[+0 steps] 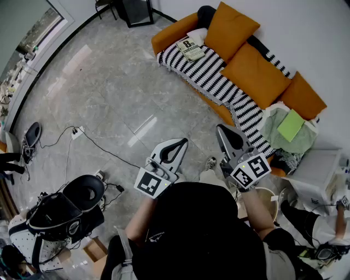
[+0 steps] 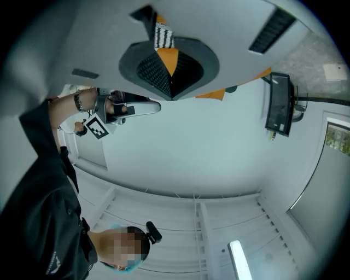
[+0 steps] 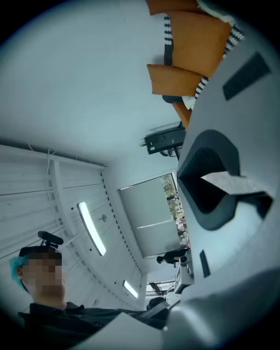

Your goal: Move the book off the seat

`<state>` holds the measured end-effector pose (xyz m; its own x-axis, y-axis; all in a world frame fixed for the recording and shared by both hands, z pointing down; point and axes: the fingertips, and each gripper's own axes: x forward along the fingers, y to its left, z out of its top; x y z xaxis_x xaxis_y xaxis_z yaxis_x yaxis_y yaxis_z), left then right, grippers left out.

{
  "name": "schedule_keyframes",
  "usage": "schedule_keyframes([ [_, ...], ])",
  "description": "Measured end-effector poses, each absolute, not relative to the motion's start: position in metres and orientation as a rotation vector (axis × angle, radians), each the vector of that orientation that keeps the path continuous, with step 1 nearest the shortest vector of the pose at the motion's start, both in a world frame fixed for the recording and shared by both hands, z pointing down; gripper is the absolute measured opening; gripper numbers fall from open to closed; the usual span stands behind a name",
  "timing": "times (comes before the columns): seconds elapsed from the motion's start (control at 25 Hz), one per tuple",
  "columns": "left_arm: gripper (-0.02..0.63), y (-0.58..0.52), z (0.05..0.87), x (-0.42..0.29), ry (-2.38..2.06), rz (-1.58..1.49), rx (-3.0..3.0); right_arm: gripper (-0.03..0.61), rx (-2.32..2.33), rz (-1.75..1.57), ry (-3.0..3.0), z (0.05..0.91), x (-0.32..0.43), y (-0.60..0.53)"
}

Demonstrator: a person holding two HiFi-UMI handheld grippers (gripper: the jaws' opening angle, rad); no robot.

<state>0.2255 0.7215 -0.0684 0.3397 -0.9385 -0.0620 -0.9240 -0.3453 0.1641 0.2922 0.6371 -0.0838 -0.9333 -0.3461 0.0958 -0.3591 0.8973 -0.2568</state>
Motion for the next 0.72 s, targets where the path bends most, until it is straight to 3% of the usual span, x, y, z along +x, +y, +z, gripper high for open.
schedule_keyframes([
  [0.28, 0.011, 0.750, -0.068, 0.178, -1.689, -0.225, 2.508, 0.015, 0.575, 0.383, -3.027, -0.085, 0.241, 0.682],
  [0.72, 0.011, 0.738, -0.063, 0.196, -1.625, -0.242, 2.521, 0.015, 0.563, 0.374, -2.992, -0.068, 0.248, 0.673],
])
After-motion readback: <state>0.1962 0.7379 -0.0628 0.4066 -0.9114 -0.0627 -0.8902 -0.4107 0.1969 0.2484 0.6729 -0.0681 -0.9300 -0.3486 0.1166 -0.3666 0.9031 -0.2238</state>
